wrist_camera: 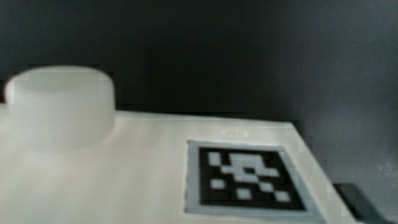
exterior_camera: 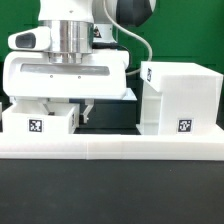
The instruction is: Assemble drawer
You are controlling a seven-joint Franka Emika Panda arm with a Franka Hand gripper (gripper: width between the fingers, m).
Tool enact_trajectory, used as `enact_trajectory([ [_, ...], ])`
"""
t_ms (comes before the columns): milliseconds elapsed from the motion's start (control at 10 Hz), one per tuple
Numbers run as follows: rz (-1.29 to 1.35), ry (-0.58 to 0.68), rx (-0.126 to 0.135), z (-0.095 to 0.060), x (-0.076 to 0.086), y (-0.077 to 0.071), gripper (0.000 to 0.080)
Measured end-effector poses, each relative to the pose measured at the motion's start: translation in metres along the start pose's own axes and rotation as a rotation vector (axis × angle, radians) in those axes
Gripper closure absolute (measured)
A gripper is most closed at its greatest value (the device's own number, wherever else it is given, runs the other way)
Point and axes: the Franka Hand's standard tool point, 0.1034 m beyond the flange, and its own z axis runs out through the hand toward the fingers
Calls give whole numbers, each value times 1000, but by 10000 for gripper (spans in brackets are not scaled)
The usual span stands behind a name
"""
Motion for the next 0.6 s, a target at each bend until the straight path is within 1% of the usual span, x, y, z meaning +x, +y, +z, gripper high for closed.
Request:
enact_trajectory([
  [100, 0, 0, 0, 0, 0, 0, 547],
  [200, -1, 0, 0, 0, 0, 0, 547],
  [300, -2, 0, 0, 0, 0, -1, 721],
  [400, -2, 0, 0, 0, 0, -1, 759],
  [600, -3, -1, 1, 0, 0, -1, 759],
])
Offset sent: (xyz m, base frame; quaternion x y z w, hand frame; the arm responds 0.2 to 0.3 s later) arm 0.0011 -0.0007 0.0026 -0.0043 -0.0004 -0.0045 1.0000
